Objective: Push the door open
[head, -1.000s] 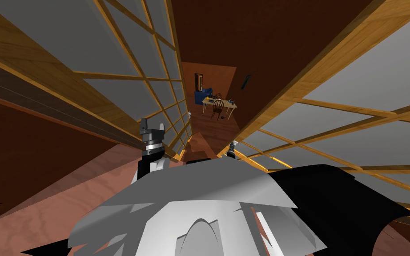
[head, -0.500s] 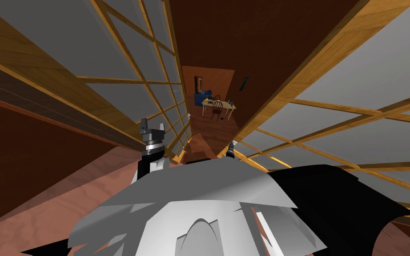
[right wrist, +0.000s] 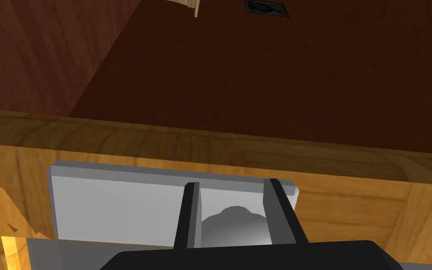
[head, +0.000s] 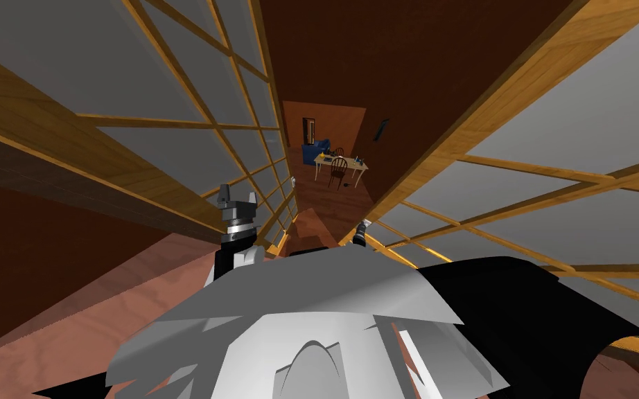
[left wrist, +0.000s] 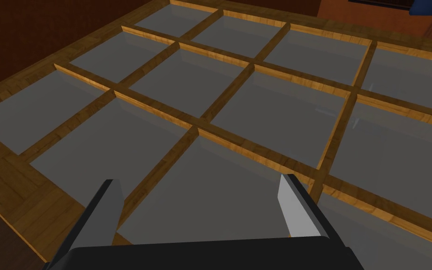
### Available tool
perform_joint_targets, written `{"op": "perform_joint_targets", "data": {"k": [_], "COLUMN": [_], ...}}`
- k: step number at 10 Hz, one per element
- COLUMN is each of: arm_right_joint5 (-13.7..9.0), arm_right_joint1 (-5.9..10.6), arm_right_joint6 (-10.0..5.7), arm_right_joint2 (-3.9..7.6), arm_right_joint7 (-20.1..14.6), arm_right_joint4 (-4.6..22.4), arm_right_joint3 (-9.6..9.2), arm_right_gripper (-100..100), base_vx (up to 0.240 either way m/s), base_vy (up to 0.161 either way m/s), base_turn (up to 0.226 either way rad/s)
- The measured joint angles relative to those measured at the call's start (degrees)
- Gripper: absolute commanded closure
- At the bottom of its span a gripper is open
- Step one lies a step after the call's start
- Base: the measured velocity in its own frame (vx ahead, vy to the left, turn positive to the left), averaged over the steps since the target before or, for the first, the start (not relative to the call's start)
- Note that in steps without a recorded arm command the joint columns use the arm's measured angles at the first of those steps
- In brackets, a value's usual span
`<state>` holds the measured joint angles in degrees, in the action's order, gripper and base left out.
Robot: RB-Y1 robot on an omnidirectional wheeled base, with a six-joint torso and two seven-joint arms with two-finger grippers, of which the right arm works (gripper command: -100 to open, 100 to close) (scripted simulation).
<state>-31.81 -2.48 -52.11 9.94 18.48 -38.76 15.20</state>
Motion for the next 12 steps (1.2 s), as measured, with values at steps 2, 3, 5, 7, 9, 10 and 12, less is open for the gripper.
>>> {"op": "perform_joint_targets", "data": {"k": [2, 3, 5, 7, 9, 10, 12], "arm_right_joint5": [-0.61, -0.89, -1.76, -2.34, -3.00, -3.52, -4.07], "arm_right_joint1": [0.05, 1.01, -1.25, 0.08, 0.27, -0.22, 0.80], "arm_right_joint6": [-0.15, -0.96, 0.82, 0.18, -1.03, -0.59, -1.11], "arm_right_joint2": [-0.33, 0.01, -1.36, -0.78, -1.23, -1.68, -1.38], "arm_right_joint7": [-2.69, -4.84, -5.91, -9.31, -13.03, -14.50, -17.05], "arm_right_joint4": [-0.21, 1.55, -3.77, -1.58, -1.09, -2.43, -1.60], "arm_right_joint3": [0.37, 0.48, 1.24, 1.58, 1.99, 2.37, 2.90], "arm_right_gripper": [100, 100, 100, 100, 100, 100, -100], "base_vx": [0.077, 0.057, 0.073, 0.090, 0.106, 0.065, 0.039], "base_vy": [-0.058, -0.038, -0.042, -0.063, -0.071, -0.045, -0.023], "base_turn": [0.005, 0.000, -0.018, -0.007, -0.022, -0.024, 0.009]}}
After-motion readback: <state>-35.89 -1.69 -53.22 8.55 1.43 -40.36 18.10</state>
